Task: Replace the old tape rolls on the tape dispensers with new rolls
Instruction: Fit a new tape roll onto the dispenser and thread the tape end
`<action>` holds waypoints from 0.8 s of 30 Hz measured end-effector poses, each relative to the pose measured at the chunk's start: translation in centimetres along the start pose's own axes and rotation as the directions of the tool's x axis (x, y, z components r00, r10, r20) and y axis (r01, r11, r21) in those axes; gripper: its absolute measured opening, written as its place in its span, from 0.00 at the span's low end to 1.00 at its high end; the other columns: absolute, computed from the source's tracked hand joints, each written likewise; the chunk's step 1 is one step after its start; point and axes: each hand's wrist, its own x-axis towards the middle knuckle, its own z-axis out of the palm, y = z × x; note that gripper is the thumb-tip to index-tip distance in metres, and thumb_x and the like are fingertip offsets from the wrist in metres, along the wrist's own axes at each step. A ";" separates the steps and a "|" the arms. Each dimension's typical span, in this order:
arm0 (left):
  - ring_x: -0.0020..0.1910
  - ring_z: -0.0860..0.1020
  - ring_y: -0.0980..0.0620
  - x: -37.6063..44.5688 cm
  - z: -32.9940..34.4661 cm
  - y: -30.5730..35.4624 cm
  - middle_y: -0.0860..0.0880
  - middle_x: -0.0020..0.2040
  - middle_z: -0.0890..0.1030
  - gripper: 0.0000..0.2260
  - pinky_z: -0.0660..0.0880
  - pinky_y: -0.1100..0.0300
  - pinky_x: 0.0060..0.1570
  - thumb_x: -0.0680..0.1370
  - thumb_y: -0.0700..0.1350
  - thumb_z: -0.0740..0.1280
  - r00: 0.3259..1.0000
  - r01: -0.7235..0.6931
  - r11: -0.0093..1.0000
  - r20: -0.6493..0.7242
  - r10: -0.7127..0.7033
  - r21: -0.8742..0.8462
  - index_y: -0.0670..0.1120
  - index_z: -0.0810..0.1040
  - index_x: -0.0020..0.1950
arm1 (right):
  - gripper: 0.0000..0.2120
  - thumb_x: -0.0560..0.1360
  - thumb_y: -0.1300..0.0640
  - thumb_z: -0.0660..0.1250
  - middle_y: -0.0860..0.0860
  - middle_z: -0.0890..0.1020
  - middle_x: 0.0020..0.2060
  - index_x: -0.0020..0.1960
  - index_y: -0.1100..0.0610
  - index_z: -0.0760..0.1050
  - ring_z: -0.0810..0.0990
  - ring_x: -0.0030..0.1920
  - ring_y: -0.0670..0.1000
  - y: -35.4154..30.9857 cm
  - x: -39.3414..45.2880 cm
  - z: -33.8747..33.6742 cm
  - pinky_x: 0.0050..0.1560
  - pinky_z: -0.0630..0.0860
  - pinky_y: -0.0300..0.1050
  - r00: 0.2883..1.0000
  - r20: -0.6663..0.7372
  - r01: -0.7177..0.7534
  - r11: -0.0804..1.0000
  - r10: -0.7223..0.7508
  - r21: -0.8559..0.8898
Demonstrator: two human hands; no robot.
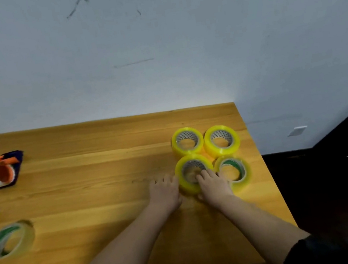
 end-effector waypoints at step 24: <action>0.57 0.76 0.42 -0.1 -0.6 -3.1 0.43 0.58 0.77 0.14 0.71 0.52 0.53 0.79 0.51 0.59 0.994 0.097 0.991 -0.038 -0.101 -0.097 0.45 0.69 0.61 | 0.16 0.79 0.48 0.59 0.53 0.76 0.61 0.64 0.56 0.68 0.71 0.64 0.55 -1.4 1.6 -1.7 0.65 0.63 0.53 0.977 -0.170 0.128 0.992 -0.126 -0.001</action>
